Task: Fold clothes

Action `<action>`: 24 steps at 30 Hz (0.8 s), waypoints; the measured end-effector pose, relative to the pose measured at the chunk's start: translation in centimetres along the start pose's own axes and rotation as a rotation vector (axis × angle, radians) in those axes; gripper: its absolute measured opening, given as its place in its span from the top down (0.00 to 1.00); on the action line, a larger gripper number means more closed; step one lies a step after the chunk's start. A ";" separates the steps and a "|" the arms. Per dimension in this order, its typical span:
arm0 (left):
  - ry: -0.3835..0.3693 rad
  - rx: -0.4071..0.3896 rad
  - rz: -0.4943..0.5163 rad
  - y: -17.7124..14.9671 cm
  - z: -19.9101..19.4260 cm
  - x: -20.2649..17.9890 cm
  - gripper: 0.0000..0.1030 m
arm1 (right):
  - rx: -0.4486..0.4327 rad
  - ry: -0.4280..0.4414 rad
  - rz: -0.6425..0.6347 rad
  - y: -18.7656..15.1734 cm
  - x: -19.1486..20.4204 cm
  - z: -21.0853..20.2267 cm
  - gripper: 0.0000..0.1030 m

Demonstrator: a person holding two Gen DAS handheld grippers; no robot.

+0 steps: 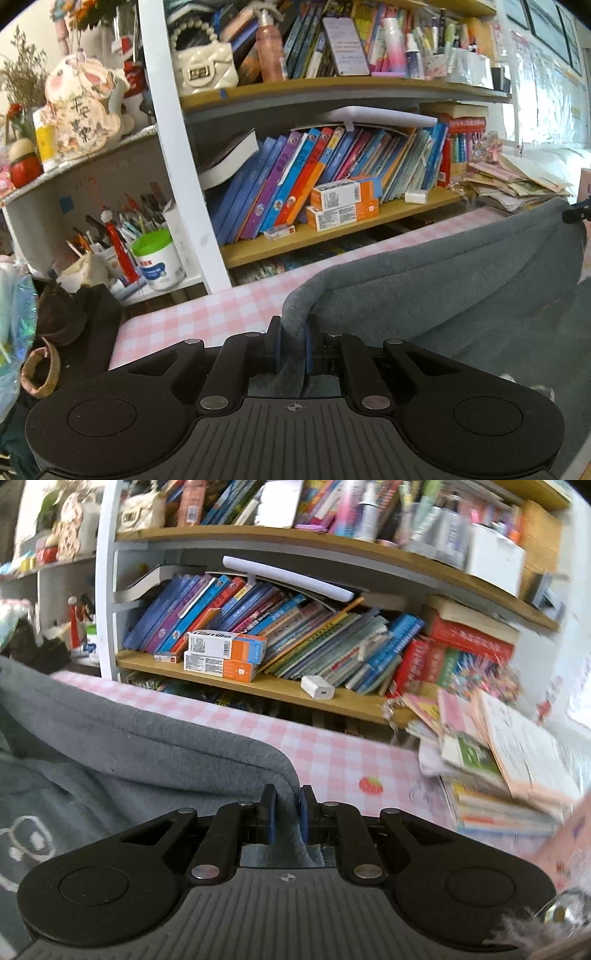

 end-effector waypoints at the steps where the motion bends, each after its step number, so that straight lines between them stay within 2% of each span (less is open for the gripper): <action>1: 0.000 -0.002 0.002 -0.3 -0.4 -0.3 0.90 | 0.001 -0.009 0.004 -0.7 0.2 -0.7 0.88; 7: 0.006 0.012 0.041 -3.5 -2.9 -1.6 0.89 | 0.035 -0.032 0.045 -4.9 1.5 -3.8 0.84; 10: 0.012 0.040 -0.011 -5.7 -3.9 -1.4 0.87 | 0.072 -0.031 0.073 -7.1 2.1 -4.8 0.81; 15: -0.038 0.139 -0.113 -9.9 -4.8 -1.7 0.83 | 0.147 -0.027 0.109 -10.6 3.8 -6.0 0.80; 19: -0.071 0.220 -0.164 -12.9 -5.6 -2.3 0.78 | 0.219 -0.053 0.165 -13.4 4.3 -6.5 0.73; 21: -0.089 0.249 -0.205 -14.1 -6.2 -2.4 0.71 | 0.254 -0.075 0.240 -14.6 3.9 -6.7 0.69; 24: -0.112 0.286 -0.319 -15.7 -7.0 -2.0 0.59 | 0.275 -0.073 0.413 -15.9 2.8 -7.3 0.66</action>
Point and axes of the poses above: each gripper's, at about its wrist camera, not at the fingertips, and z roughly the way its jaws point, x to its left, y to its top, the point moved 9 cm from there along z, roughly the way its jaws point, and after that the axes turned 5 degrees about x, right-handed, at the moved point
